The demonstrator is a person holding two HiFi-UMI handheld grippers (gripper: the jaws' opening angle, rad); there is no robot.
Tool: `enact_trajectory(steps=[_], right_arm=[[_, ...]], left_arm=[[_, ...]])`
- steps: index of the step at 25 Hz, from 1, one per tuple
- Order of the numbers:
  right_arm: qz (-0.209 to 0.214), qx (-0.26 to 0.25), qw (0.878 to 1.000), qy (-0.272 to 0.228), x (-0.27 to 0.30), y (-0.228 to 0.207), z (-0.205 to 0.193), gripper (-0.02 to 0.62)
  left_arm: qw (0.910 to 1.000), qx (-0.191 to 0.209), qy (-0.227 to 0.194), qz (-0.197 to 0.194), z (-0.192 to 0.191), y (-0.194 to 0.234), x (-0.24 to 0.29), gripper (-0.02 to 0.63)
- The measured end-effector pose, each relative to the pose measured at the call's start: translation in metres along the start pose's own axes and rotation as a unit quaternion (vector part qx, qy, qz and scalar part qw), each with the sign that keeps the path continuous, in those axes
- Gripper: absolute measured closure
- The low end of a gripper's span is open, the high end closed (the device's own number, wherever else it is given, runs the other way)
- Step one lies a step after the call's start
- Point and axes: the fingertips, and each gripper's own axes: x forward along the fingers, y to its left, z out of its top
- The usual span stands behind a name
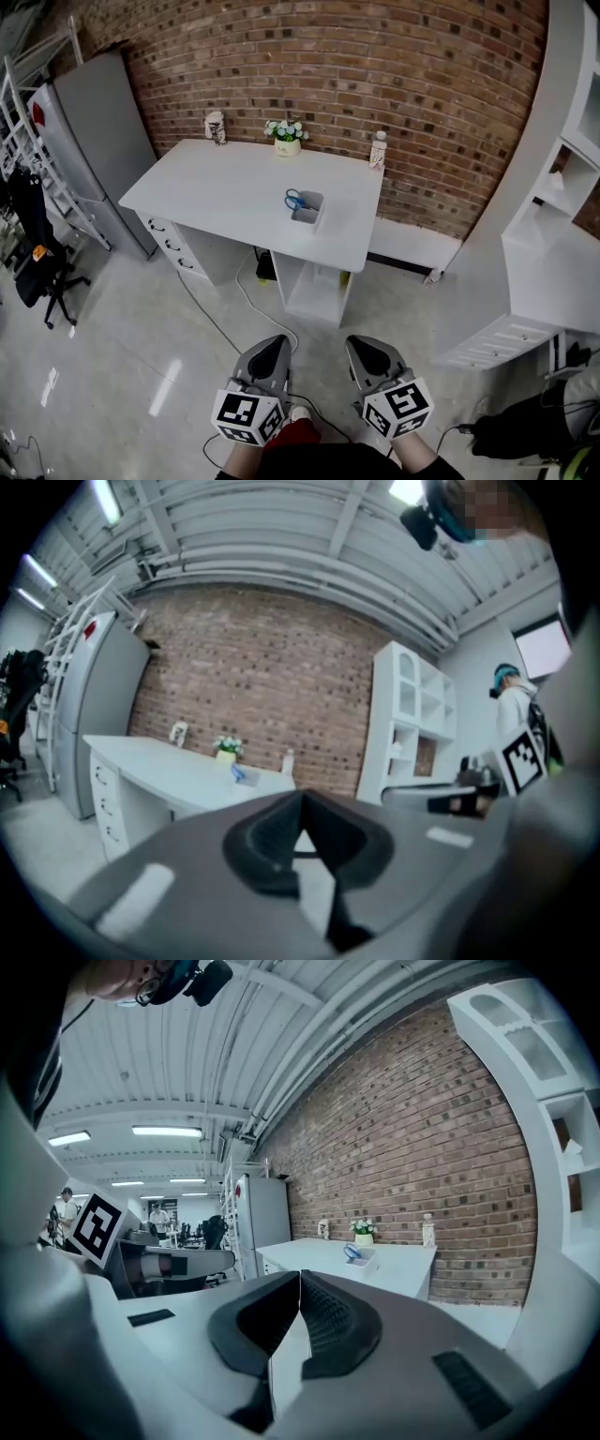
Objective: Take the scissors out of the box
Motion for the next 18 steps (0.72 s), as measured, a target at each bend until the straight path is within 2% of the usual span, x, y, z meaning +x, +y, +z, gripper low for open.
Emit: enact_trajectory(steps=[10, 18], right_arm=[[-0.027, 0.014, 1.000, 0.007, 0.056, -0.007, 0.003, 0.587], [-0.050, 0.014, 0.999, 0.008, 0.072, -0.010, 0.008, 0.588]], left_arm=[[0.9996, 0.001, 0.019, -0.021, 0.002, 0.046, 0.034, 0.603], [0.9993, 0.002, 0.012, -0.034, 0.011, 0.064, 0.048, 0.603]])
